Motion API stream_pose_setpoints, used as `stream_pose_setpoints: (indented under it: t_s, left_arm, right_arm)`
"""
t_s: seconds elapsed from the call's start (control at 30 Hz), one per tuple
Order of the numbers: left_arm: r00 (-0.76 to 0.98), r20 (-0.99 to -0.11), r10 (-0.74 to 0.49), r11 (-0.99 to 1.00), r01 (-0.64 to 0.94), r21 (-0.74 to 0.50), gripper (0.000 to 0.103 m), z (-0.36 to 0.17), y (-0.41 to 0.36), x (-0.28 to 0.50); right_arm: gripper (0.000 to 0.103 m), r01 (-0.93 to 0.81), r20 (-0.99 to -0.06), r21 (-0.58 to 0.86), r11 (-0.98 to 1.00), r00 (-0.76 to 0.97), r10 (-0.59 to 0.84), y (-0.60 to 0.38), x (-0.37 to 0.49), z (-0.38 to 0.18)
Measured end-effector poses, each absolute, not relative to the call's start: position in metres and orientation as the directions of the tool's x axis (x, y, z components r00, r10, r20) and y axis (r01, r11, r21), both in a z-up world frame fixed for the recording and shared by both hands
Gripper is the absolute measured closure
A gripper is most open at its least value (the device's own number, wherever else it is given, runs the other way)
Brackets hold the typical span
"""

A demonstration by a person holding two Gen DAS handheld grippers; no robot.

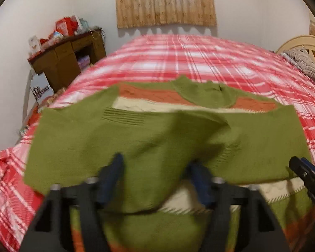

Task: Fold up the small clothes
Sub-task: 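Fold the held sleeve across the sweater body with the left tool and release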

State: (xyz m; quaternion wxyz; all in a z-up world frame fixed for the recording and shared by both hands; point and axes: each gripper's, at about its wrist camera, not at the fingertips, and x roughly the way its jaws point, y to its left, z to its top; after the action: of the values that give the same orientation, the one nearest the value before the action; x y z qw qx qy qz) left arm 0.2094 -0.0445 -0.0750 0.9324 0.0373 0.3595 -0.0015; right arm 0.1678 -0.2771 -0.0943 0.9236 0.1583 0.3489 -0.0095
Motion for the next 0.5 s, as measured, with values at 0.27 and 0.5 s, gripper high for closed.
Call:
stream_pose_setpoints:
  t_s: [0.27,0.5]
  left_arm:
    - [0.75,-0.657,0.078,0.994,-0.112,-0.01,0.008,-0.088,0.036,0.178]
    - [0.727,-0.679,0.099,0.977,-0.2,-0.071,0.009,-0.119,0.069,0.176]
  right_arm:
    - [0.039,0.128,-0.678,0.249,0.96,0.731,0.079,-0.273,0.176,-0.093]
    - [0.034,0.077,-0.691,0.294,0.953,0.706,0.156,-0.231,0.183,-0.072]
